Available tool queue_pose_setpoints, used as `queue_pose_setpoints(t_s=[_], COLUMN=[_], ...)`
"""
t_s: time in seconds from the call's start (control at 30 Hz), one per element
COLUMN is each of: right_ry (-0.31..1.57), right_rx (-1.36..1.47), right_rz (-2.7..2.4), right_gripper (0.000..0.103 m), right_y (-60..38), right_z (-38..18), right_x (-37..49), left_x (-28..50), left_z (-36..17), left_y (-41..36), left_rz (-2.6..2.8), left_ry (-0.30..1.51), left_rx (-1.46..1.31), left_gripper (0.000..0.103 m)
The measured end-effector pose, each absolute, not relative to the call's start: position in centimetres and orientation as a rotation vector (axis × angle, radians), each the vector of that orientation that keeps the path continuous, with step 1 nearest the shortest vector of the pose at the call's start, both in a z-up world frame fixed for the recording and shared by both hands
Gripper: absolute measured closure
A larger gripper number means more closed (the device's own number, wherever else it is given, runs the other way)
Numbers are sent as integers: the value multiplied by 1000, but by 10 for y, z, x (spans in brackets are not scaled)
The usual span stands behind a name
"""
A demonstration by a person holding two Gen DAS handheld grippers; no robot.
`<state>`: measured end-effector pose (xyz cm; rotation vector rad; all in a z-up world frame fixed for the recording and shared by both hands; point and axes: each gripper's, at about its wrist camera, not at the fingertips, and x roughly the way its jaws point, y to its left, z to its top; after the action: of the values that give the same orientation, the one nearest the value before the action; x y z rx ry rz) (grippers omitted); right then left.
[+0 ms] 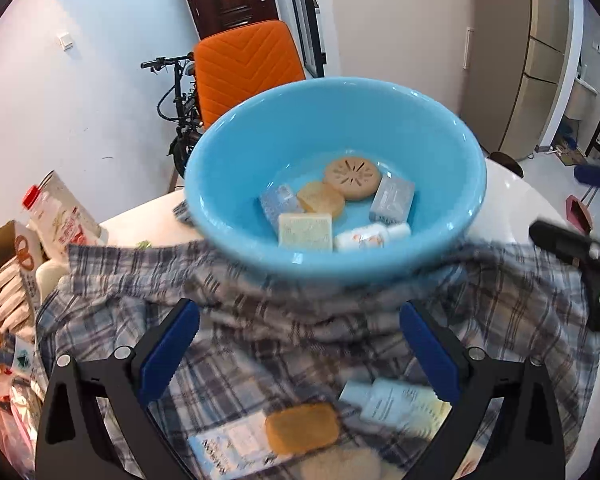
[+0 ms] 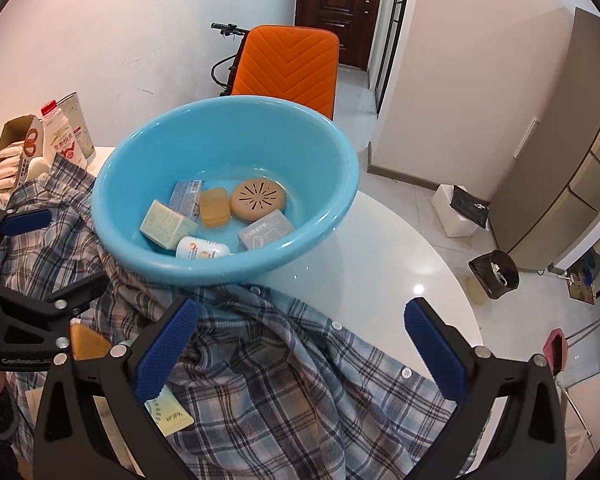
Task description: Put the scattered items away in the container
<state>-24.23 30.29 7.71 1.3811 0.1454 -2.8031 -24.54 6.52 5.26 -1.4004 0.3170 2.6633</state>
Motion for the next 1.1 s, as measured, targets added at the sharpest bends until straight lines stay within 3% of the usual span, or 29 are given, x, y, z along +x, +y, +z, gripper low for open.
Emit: queue_pose_setpoints(t_s=[0.2,0.4,0.63,0.77,0.97,1.1], right_ry=[65,66,51,-72,-124,-151], right_rx=[1329,1287,1269,1322,1352,1398], right_rz=[-2783,-2748,-2745,-2727,-2790,-2715], right_gripper=[0,0,0,0,0,0], right_y=[295,281,268,264,262,265], right_z=[77,67,40,14,-4,-14], right_x=[-218,-170,-107,-86,-68,-65], left_x=[-208,-150,-77,-57,-47,-40], left_z=[52,71,55,36,18,13], left_y=[42,35,14,17,15,22], left_rz=[2531,2702,2706,2783,2705,2718], left_ry=[67,186,-37,85,-20,35], left_rx=[-1448,-1281,-1257,-1292,-1356,-1359], left_gripper=[1,1,1,1,1,1])
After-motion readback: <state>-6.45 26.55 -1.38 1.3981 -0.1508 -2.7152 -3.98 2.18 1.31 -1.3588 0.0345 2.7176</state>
